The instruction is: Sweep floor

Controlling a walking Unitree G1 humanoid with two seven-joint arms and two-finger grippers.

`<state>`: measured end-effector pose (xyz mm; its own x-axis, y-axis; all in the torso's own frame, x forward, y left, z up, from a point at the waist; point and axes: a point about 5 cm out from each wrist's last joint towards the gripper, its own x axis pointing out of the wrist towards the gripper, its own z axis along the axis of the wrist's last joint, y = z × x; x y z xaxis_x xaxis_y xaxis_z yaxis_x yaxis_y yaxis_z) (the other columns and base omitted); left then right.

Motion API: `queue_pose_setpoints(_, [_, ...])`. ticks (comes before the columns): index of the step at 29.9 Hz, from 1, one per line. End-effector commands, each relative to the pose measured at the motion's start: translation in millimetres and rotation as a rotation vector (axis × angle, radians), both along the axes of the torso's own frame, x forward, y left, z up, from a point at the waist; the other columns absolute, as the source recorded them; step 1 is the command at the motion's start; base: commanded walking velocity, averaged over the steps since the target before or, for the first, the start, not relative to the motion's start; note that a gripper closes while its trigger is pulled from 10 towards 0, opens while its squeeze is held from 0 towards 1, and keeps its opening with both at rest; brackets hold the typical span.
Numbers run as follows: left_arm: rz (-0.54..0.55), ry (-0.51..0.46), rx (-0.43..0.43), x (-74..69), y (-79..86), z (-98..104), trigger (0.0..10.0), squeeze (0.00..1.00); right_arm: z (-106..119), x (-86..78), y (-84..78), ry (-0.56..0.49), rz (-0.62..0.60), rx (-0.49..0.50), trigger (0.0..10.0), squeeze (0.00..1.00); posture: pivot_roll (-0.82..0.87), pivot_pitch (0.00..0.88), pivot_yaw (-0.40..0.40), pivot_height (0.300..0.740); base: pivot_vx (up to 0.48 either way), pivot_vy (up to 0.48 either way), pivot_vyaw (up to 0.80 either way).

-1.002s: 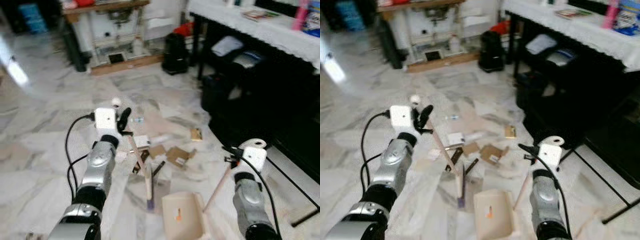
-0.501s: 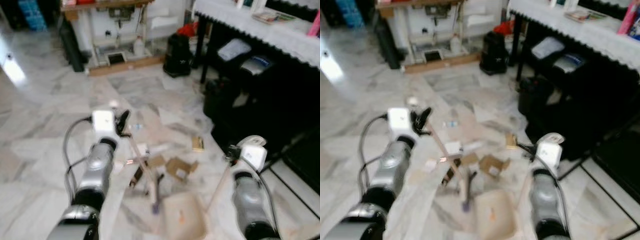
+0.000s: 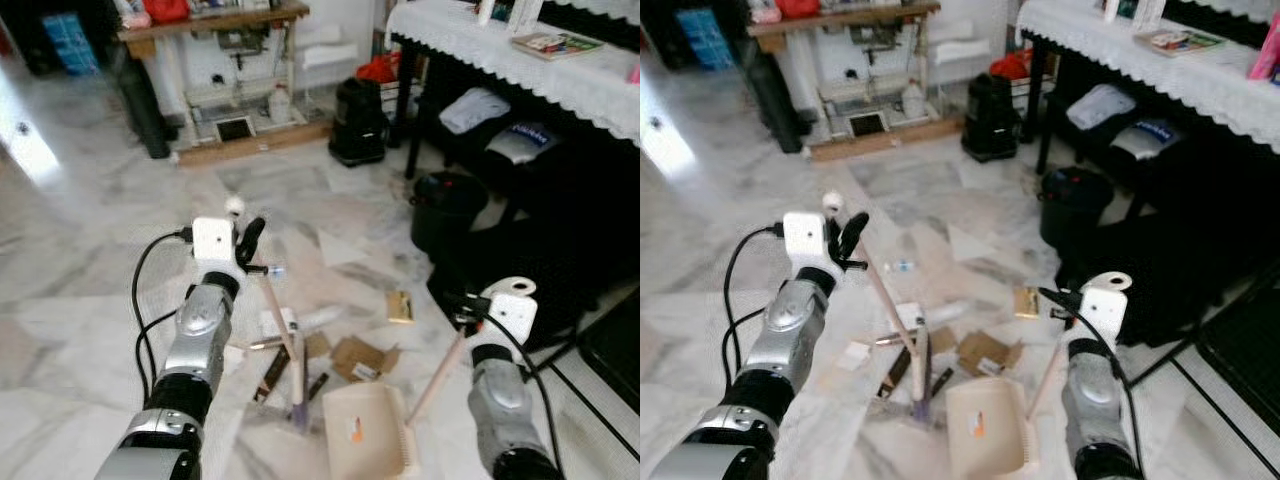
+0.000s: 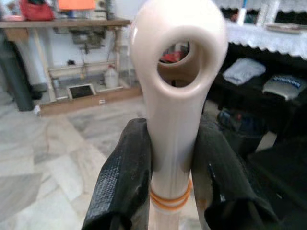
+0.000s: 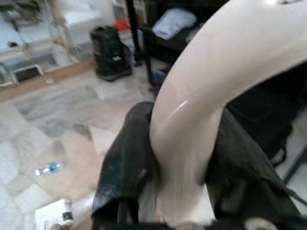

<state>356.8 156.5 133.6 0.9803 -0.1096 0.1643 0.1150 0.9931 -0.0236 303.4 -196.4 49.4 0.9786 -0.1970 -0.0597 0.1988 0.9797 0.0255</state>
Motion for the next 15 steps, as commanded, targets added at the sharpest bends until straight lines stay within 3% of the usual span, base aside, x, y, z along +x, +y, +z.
queue_pose_setpoints(1, [-0.027,-0.070,0.005,3.6,-6.6,15.9,10.0,0.00,8.0,2.9,-3.6,-0.041,-0.015,0.007,10.0,0.00,-0.14,0.000,0.059,0.740,0.000,0.000,0.00])
queue_pose_setpoints(15, [-0.055,-0.053,0.032,2.0,-7.1,12.2,10.0,0.00,-1.0,-3.4,-5.4,-0.003,-0.031,-0.022,10.0,0.00,-0.13,0.000,0.060,0.740,0.000,0.000,0.00])
